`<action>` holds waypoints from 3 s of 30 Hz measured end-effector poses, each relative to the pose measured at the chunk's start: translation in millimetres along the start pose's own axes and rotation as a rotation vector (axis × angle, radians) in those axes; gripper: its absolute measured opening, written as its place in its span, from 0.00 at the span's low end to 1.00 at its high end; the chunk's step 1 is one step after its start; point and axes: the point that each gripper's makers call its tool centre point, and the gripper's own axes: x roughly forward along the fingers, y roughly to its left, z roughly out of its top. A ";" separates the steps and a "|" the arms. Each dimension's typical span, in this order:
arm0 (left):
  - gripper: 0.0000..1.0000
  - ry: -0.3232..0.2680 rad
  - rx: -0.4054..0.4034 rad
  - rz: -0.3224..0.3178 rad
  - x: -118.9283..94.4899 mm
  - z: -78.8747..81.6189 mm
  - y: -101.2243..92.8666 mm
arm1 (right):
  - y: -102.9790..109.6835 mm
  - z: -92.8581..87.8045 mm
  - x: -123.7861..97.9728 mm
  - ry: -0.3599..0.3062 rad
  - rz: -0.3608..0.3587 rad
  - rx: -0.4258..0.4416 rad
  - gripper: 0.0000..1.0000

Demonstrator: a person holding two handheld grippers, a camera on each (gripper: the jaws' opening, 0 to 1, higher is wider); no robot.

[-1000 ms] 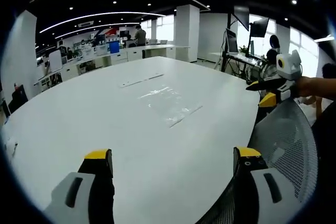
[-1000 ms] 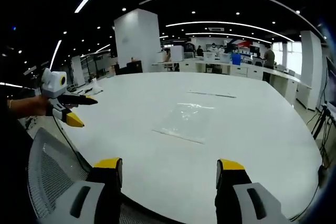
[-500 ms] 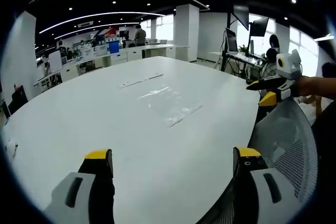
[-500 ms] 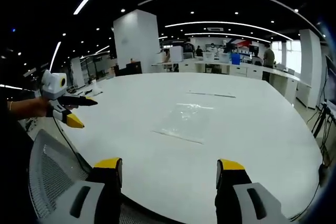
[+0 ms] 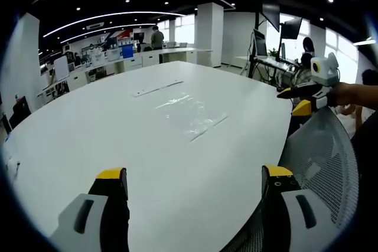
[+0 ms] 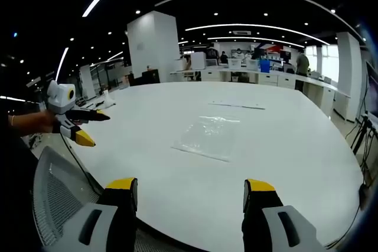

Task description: Open the resealable bag by pulling the two sides of the seal apart until the entire bag opening is separated and visibly accessible.

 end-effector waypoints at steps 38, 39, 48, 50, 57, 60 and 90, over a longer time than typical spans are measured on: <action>0.92 0.028 0.009 -0.013 10.2 -2.8 7.7 | -1.8 6.4 27.3 0.058 0.048 -0.088 0.71; 0.92 0.030 0.011 -0.015 10.8 -2.9 7.4 | -1.9 7.5 30.2 0.060 0.053 -0.094 0.71; 0.92 0.040 0.016 -0.018 15.1 -4.1 7.2 | 4.7 20.0 60.6 0.065 0.118 -0.175 0.70; 0.92 0.035 0.016 -0.023 15.1 -2.7 6.2 | 5.1 25.0 69.1 0.063 0.128 -0.182 0.70; 0.92 0.033 0.014 -0.025 14.1 -2.4 3.9 | 5.7 34.3 96.3 0.075 0.170 -0.238 0.66; 0.92 0.032 0.004 -0.018 12.8 -2.7 4.4 | 9.9 37.1 108.9 0.083 0.203 -0.277 0.64; 0.91 0.056 -0.044 -0.020 21.8 -10.1 7.0 | 23.4 9.2 206.7 0.297 0.402 -0.593 0.26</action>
